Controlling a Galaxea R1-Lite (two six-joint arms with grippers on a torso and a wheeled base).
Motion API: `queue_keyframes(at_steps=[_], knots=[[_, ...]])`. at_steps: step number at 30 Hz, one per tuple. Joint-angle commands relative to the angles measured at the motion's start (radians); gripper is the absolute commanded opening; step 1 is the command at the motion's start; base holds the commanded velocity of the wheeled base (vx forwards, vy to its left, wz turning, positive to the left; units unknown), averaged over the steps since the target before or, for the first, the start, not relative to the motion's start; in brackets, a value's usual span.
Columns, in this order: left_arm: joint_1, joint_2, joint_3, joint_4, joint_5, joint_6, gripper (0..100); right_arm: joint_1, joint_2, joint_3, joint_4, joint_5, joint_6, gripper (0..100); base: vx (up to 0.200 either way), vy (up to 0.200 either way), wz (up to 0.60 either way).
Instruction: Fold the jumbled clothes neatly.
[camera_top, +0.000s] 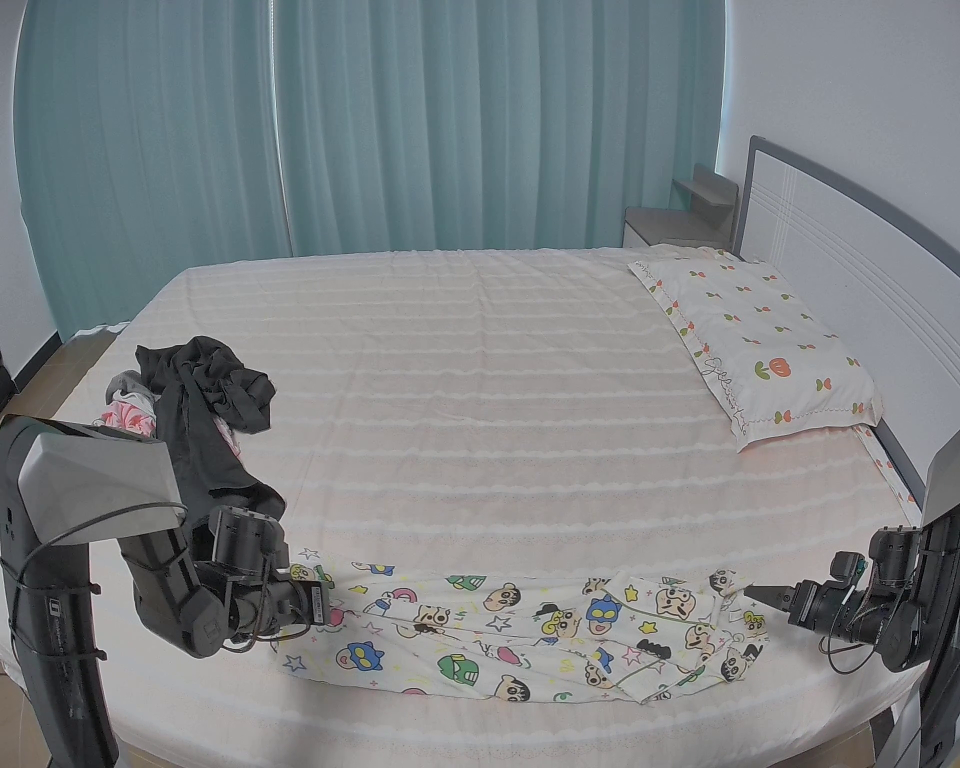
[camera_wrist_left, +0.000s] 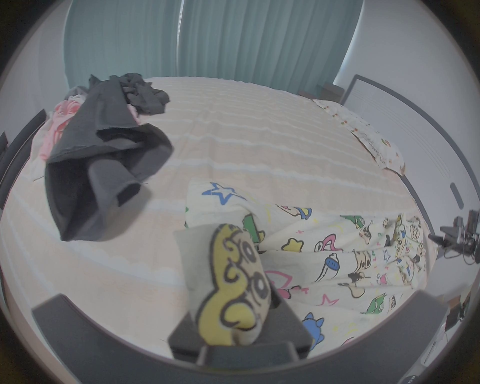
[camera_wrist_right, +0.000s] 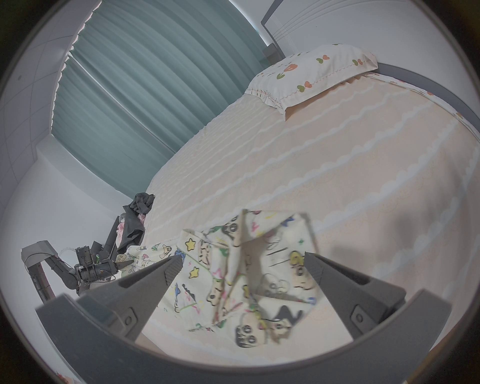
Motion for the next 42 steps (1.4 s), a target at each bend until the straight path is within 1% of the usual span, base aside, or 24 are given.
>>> queue_keyframes(at_steps=[1, 2, 3, 4, 5, 6, 11, 12, 13, 17, 19, 20, 23, 26, 30, 31, 32, 34, 36, 39, 40, 42], knots=[[0.091, -0.080, 0.020, 0.003, -0.016, -0.001, 0, -0.001, 0.006, 0.018, -0.018, 0.001, 0.001, 100, 0.000, 0.000, 0.00], [0.091, -0.080, 0.020, 0.003, -0.016, -0.001, 0, -0.001, 0.006, 0.018, -0.018, 0.001, 0.001, 100, 0.000, 0.000, 0.00], [0.126, -0.114, 0.024, 0.020, -0.034, -0.001, 0, -0.001, 0.007, 0.018, -0.018, 0.001, 0.001, 100, 0.000, 0.000, 0.00], [0.126, -0.114, 0.024, 0.020, -0.034, -0.001, 0, -0.001, 0.007, 0.018, -0.018, 0.001, 0.001, 100, 0.000, 0.000, 0.00], [0.177, -0.175, 0.024, 0.073, -0.075, -0.001, 0, -0.001, 0.012, 0.018, -0.018, 0.001, -0.001, 100, 0.000, 0.000, 0.00], [0.203, -0.207, 0.022, 0.104, -0.095, -0.001, 0, -0.001, 0.015, 0.018, -0.018, 0.000, -0.001, 100, 0.000, 0.000, 0.00], [0.330, -0.336, 0.008, 0.224, -0.166, -0.001, 0, -0.001, 0.021, 0.018, -0.018, 0.000, -0.001, 100, 0.000, 0.000, 0.00], [0.345, -0.345, 0.005, 0.231, -0.172, 0.001, 0, 0.001, 0.021, 0.018, -0.018, 0.001, -0.001, 100, 0.000, 0.000, 0.00], [0.384, -0.365, 0.002, 0.253, -0.184, 0.010, 0, -0.001, 0.021, 0.018, -0.018, 0.001, -0.001, 100, 0.000, 0.000, 0.00], [0.490, -0.397, -0.006, 0.288, -0.220, 0.050, 0, -0.001, 0.032, 0.018, -0.018, 0.000, -0.001, 100, 0.000, 0.000, 0.00], [0.522, -0.403, -0.012, 0.299, -0.229, 0.059, 0, 0.001, 0.033, 0.018, -0.018, 0.000, -0.002, 100, 0.000, 0.000, 0.00], [0.554, -0.408, -0.026, 0.314, -0.232, 0.064, 0, 0.001, 0.035, 0.018, -0.018, 0.000, -0.002, 100, 0.000, 0.000, 0.00], [0.599, -0.414, -0.055, 0.349, -0.240, 0.065, 0, -0.001, 0.035, 0.018, -0.018, 0.000, -0.002, 100, 0.000, 0.000, 0.00], [0.628, -0.440, -0.079, 0.388, -0.255, 0.065, 0, -0.001, 0.035, 0.018, -0.018, 0.000, -0.002, 100, 0.000, 0.000, 0.00], [0.643, -0.471, -0.118, 0.452, -0.261, 0.065, 0, -0.001, 0.035, 0.018, -0.018, 0.000, -0.002, 100, 0.000, 0.000, 0.00], [0.649, -0.491, -0.147, 0.498, -0.261, 0.065, 0, 0.001, 0.035, 0.018, -0.018, 0.000, -0.002, 100, 0.000, 0.000, 0.00], [0.649, -0.491, -0.147, 0.498, -0.261, 0.065, 0, 0.001, 0.035, 0.018, -0.018, 0.000, -0.002, 100, 0.000, 0.000, 0.00], [0.649, -0.514, -0.179, 0.572, -0.261, 0.065, 0, -0.001, 0.036, 0.018, -0.018, 0.000, -0.002, 100, 0.000, 0.000, 0.00], [0.642, -0.528, -0.182, 0.601, -0.261, 0.064, 0, -0.001, 0.035, 0.018, -0.018, 0.000, -0.002, 100, 0.000, 0.000, 0.00], [0.588, -0.557, -0.171, 0.623, -0.249, 0.062, 0, -0.001, 0.036, 0.018, -0.018, 0.001, -0.002, 100, 0.000, 0.000, 0.00], [0.583, -0.558, -0.170, 0.624, -0.249, 0.062, 0, -0.001, 0.036, 0.018, -0.018, 0.001, -0.002, 100, 0.000, 0.000, 0.00], [0.525, -0.581, -0.153, 0.626, -0.226, 0.059, 0, -0.001, 0.042, 0.018, -0.018, 0.001, -0.005, 100, 0.000, 0.000, 0.00]])
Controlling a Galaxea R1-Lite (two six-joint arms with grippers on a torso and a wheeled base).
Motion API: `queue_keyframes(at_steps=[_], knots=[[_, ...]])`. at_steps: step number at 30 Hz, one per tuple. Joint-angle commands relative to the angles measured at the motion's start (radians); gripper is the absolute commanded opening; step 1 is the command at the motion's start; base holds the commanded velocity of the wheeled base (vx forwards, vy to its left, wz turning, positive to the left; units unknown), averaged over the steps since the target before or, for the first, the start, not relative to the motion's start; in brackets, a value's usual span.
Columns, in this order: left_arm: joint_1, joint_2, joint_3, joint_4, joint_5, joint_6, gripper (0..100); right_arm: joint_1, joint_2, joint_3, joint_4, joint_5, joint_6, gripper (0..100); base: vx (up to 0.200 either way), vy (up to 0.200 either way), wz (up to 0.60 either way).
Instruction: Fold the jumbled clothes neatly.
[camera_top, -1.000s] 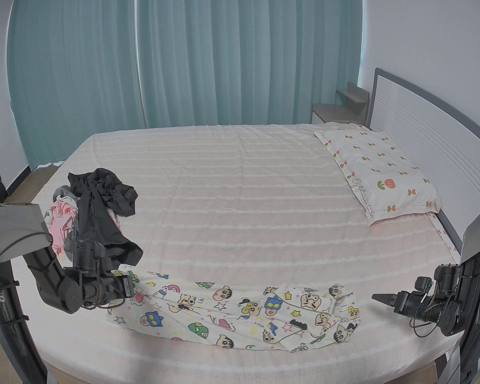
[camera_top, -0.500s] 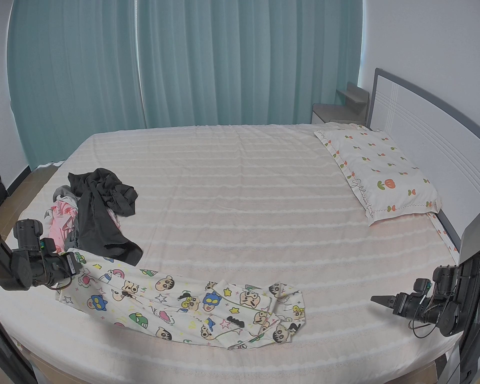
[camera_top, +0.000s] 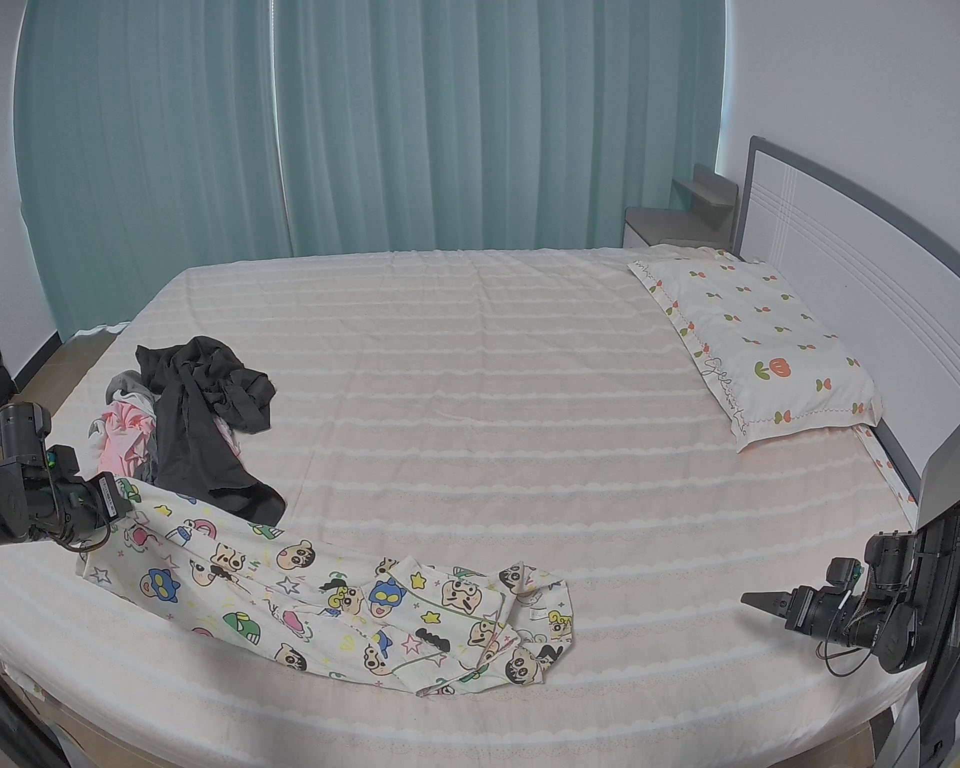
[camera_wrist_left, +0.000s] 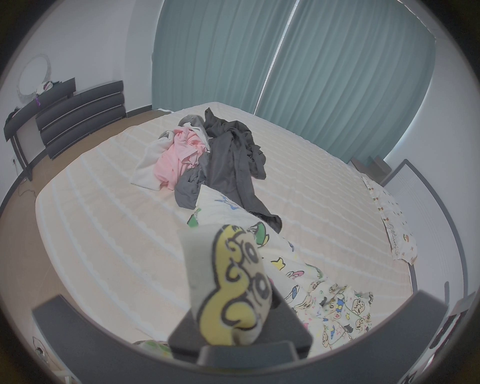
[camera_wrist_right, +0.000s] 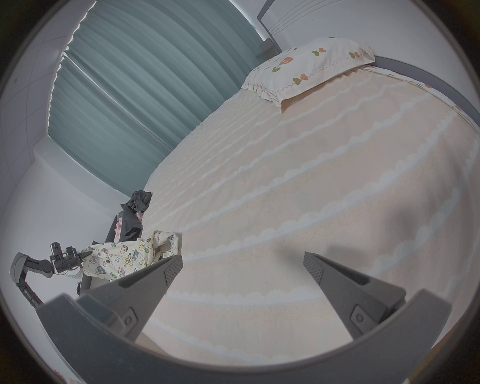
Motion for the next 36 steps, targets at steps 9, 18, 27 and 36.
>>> queue_keyframes(at_steps=[9, 18, 27, 36], knots=[[-0.359, -0.086, 0.041, 0.008, 0.206, -0.105, 0, 0.000, 0.009, 0.018, -0.018, 0.000, -0.006, 100, 0.000, 0.000, 0.00], [-0.687, 0.004, -0.017, -0.001, 0.387, -0.210, 0, 0.000, 0.009, 0.018, -0.018, 0.000, -0.009, 100, 0.000, 0.000, 0.00], [-0.925, 0.239, -0.207, -0.015, 0.524, -0.363, 0, 0.000, 0.009, 0.018, -0.018, 0.000, -0.009, 100, 0.000, 0.000, 0.00], [-1.038, 0.371, -0.318, -0.025, 0.542, -0.517, 0, 0.000, 0.009, 0.018, -0.018, 0.000, -0.010, 100, 0.000, 0.000, 0.00]])
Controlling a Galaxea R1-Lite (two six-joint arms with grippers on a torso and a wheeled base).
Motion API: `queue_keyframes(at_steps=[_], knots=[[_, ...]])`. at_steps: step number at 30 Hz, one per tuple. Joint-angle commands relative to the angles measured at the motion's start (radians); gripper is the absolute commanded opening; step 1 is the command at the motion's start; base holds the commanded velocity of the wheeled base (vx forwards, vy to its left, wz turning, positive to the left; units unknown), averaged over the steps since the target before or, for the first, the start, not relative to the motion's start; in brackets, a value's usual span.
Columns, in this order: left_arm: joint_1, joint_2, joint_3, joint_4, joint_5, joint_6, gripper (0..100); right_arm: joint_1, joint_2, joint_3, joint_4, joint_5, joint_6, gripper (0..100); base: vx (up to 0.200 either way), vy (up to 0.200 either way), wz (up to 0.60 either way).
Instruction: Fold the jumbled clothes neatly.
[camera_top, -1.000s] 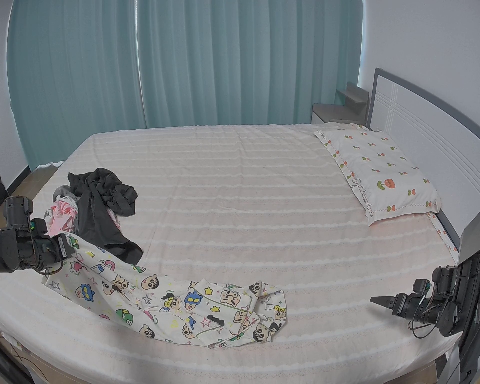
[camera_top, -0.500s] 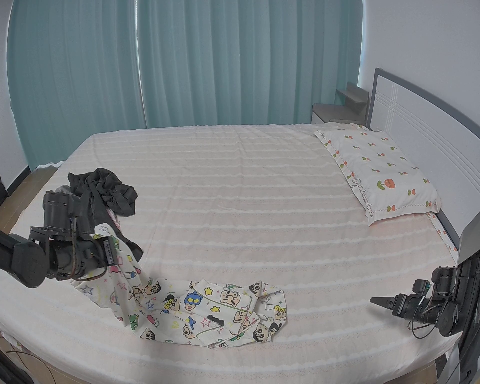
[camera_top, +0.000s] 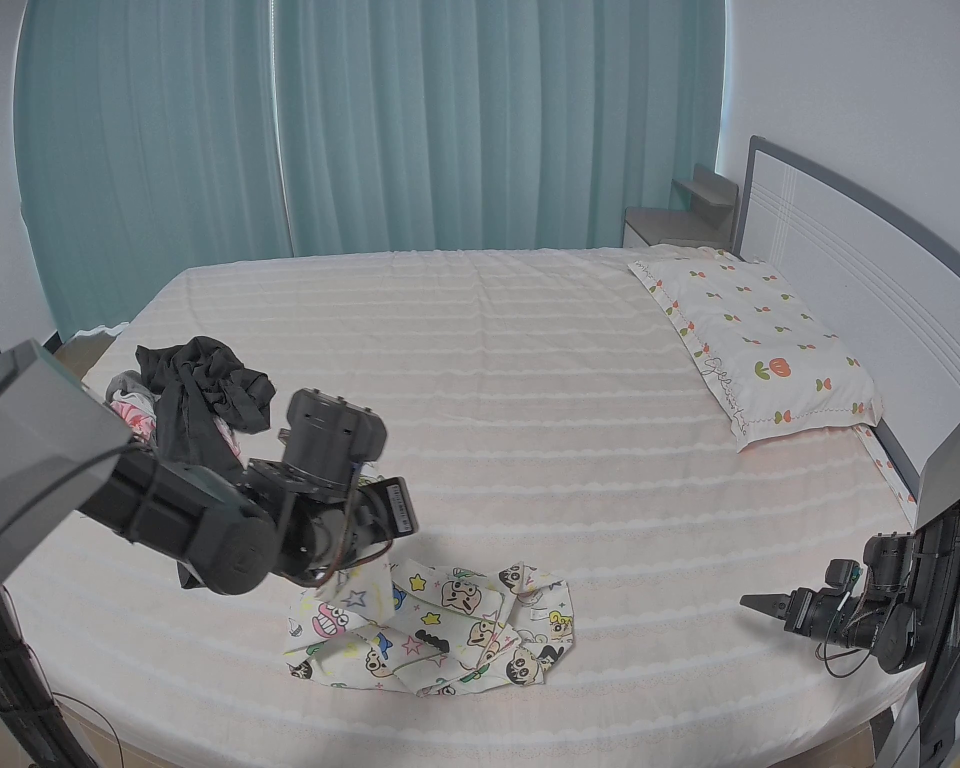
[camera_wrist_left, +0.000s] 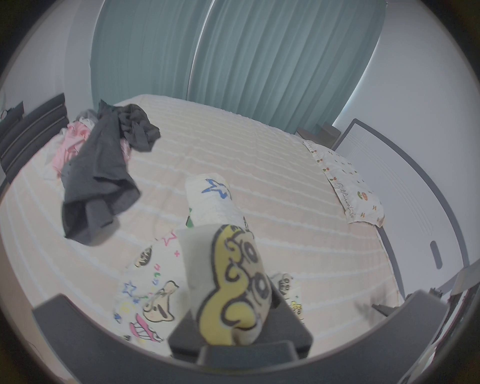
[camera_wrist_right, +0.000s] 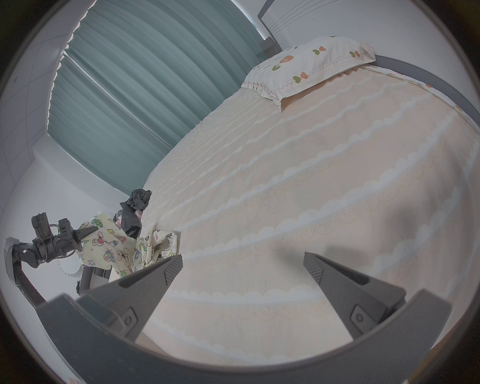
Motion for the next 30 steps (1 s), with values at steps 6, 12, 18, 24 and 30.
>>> queue_keyframes(at_steps=[6, 12, 18, 24, 30], knots=[[-0.081, 0.111, -0.038, -0.030, -0.002, -0.028, 0, 0.001, 0.002, 0.018, -0.018, 0.001, -0.002, 100, 0.000, 0.000, 0.00], [-0.097, 0.134, -0.048, -0.034, -0.001, -0.026, 100, 0.006, 0.005, 0.018, -0.018, 0.001, -0.003, 100, 0.000, 0.000, 0.00], [-0.096, 0.141, -0.059, -0.053, 0.004, -0.032, 100, 0.008, 0.007, 0.018, -0.018, 0.001, -0.003, 100, 0.000, 0.000, 0.00], [-0.094, 0.134, -0.059, -0.057, 0.008, -0.035, 100, 0.008, 0.011, 0.018, -0.018, -0.001, -0.003, 100, 0.000, 0.000, 0.00], [-0.065, -0.021, 0.058, -0.057, 0.033, -0.040, 100, 0.008, 0.014, 0.018, -0.018, -0.002, -0.003, 100, 0.000, 0.000, 0.00]])
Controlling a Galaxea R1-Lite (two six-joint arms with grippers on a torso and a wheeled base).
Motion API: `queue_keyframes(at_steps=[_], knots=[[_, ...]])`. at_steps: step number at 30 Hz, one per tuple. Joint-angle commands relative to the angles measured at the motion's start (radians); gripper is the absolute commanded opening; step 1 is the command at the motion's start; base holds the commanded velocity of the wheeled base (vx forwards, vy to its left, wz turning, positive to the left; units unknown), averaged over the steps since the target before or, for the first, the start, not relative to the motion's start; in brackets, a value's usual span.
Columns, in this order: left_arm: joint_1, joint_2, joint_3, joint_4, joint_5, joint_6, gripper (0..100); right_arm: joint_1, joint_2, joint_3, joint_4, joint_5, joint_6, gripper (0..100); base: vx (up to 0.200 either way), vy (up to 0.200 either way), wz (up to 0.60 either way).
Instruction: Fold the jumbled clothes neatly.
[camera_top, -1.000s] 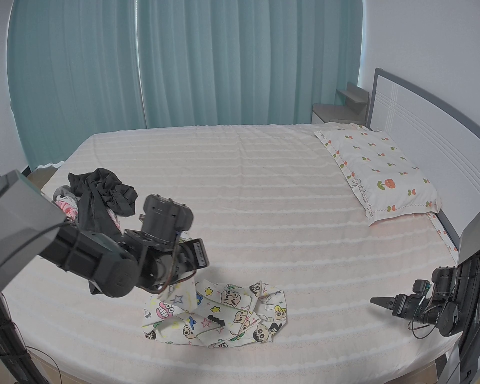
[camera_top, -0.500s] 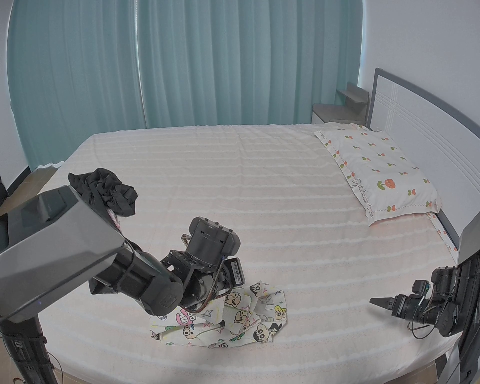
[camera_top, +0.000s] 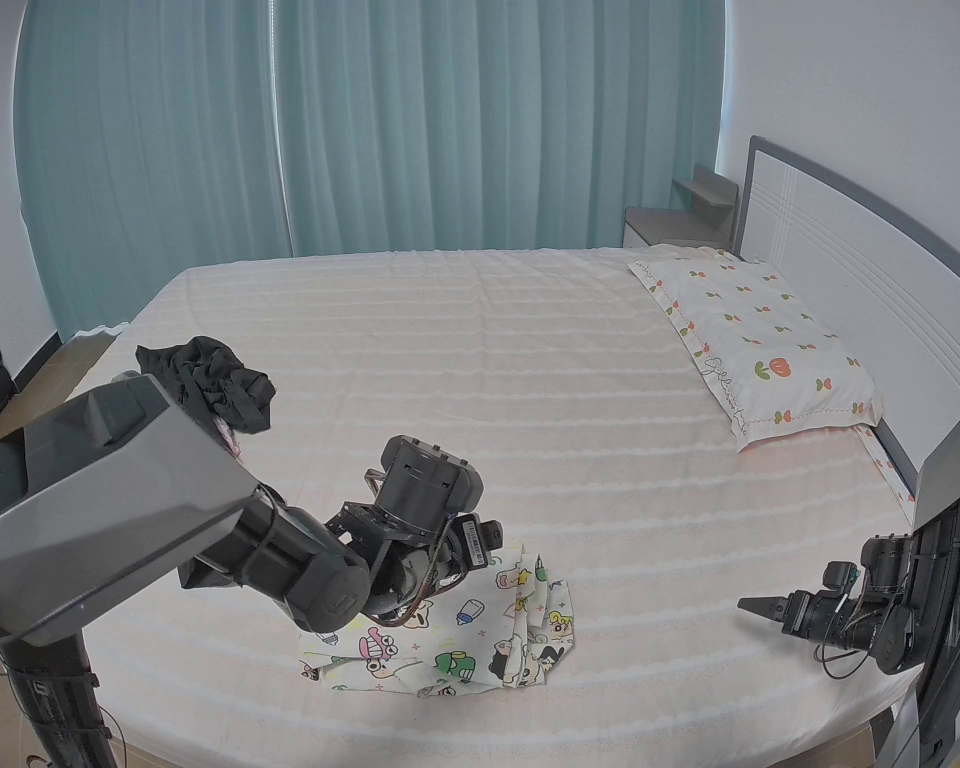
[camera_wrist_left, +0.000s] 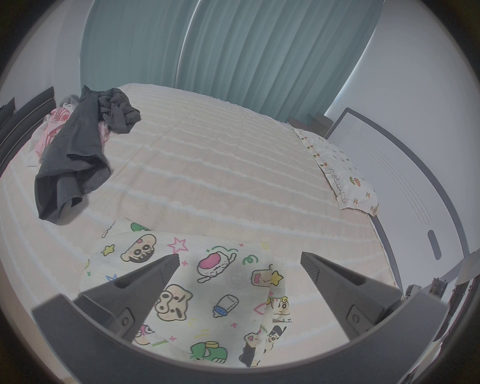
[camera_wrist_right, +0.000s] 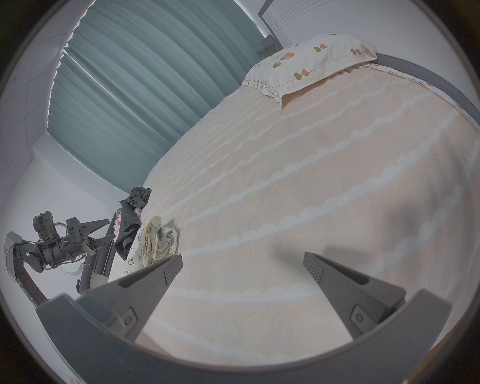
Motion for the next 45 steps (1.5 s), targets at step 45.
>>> queue_keyframes(at_steps=[45], knots=[[0.191, -0.372, 0.447, -0.170, -0.247, -0.187, 100, 0.089, -0.054, 0.018, -0.018, -0.010, 0.002, 100, -0.040, 0.080, 0.00]])
